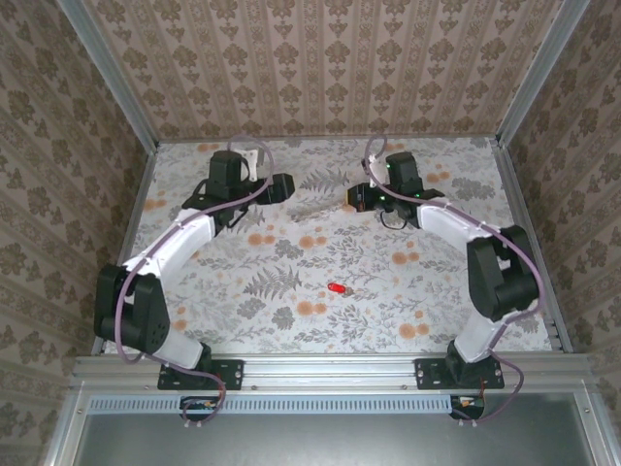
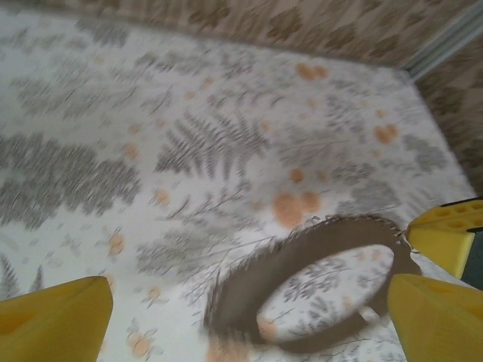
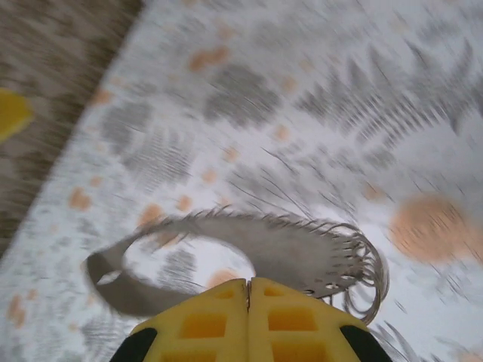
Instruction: Put the keys on the keyring
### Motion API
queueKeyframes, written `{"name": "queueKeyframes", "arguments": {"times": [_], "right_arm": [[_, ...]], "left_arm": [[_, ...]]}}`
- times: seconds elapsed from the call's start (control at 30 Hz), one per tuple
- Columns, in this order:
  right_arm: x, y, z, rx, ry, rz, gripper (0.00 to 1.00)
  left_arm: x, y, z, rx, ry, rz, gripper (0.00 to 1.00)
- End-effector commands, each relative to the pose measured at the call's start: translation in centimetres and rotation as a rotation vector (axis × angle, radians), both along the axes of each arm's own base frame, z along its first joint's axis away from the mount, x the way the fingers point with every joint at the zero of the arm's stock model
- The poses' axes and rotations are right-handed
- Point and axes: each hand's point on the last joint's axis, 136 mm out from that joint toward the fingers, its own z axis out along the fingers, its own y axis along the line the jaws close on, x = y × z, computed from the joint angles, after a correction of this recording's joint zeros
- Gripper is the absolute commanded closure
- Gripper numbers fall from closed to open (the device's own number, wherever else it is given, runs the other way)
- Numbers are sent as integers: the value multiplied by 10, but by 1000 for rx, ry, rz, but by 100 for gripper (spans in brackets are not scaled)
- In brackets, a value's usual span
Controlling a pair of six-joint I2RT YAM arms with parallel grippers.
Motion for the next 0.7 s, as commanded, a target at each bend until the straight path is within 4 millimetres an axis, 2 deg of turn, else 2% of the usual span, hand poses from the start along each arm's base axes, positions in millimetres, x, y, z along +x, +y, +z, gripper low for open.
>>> {"name": "queueKeyframes", "arguments": {"times": [0.0, 0.17, 0.33, 0.5, 0.53, 0.57, 0.67], "right_arm": [[-18, 16, 49, 125, -137, 132, 100], [-41, 13, 75, 193, -179, 173, 100], [-61, 6, 92, 240, -209, 204, 100], [-76, 0, 95, 260, -217, 226, 100], [-77, -1, 91, 258, -210, 222, 100], [-81, -4, 98, 259, -231, 218, 100], [-81, -8, 85, 241, -210, 189, 100]], "left_arm": [[-13, -16, 43, -68, -80, -127, 9], [-26, -31, 67, -141, -107, -222, 14], [-38, -50, 76, -196, -113, -294, 16], [-51, -72, 76, -221, -120, -387, 20], [-58, -83, 75, -226, -116, -419, 20], [-60, -88, 74, -232, -115, -437, 22], [-61, -96, 67, -233, -99, -446, 27]]}}
